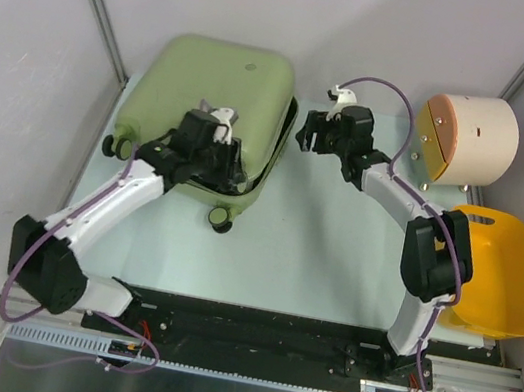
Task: Open, take out, and arrange the luggage
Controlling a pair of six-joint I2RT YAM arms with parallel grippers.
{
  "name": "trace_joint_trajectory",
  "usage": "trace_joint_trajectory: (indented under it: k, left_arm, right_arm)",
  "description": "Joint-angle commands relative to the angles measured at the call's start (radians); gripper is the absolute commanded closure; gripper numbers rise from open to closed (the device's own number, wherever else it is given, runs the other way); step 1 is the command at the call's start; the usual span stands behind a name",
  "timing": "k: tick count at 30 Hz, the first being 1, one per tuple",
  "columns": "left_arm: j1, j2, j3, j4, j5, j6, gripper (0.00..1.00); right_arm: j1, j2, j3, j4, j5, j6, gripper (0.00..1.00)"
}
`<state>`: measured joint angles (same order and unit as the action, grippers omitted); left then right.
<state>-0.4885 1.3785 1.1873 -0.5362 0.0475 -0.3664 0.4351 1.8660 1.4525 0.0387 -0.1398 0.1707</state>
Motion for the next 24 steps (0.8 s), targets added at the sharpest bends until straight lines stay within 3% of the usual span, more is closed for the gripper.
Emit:
trace_joint_trajectory:
  k: [1,3,9,14,18,19,21,22,23,24]
  left_arm:
    - [0.14,-0.194,0.061,0.1,0.211,0.089,1.0]
    - [0.174,-0.255,0.058,0.102,0.314,0.098,1.0]
    - [0.289,-0.369,0.054,0.101,0.44,0.129,1.0]
    - [0.409,-0.394,0.081,0.102,0.541,0.155,1.0]
    - [0.467,-0.412,0.084,0.104,0.531,0.204,0.97]
    - [0.476,-0.412,0.089,0.102,0.519,0.221,0.74]
    - [0.479,-0.42,0.103,0.102,0.431,0.275,0.43]
    - [0.478,-0.423,0.109,0.102,0.402,0.311,0.18]
    - [0.476,-0.426,0.127,0.102,0.302,0.345,0.04]
    - [0.476,-0.426,0.142,0.102,0.254,0.419,0.0]
  right_arm:
    - [-0.003,0.031,0.005,0.102,-0.056,-0.036,0.33]
    - [0.005,0.054,0.019,0.15,-0.117,-0.02,0.39]
    - [0.05,0.128,0.078,0.297,-0.305,0.096,0.41]
    - [0.102,0.199,0.144,0.485,-0.322,0.251,0.41]
    - [0.135,0.257,0.313,0.541,-0.296,0.338,0.37]
    - [0.143,0.275,0.333,0.541,-0.29,0.361,0.36]
    - [0.151,0.288,0.365,0.54,-0.291,0.372,0.36]
    - [0.155,0.292,0.384,0.541,-0.291,0.372,0.35]
    - [0.16,0.295,0.39,0.543,-0.29,0.371,0.35]
    - [0.162,0.297,0.396,0.544,-0.285,0.372,0.35]
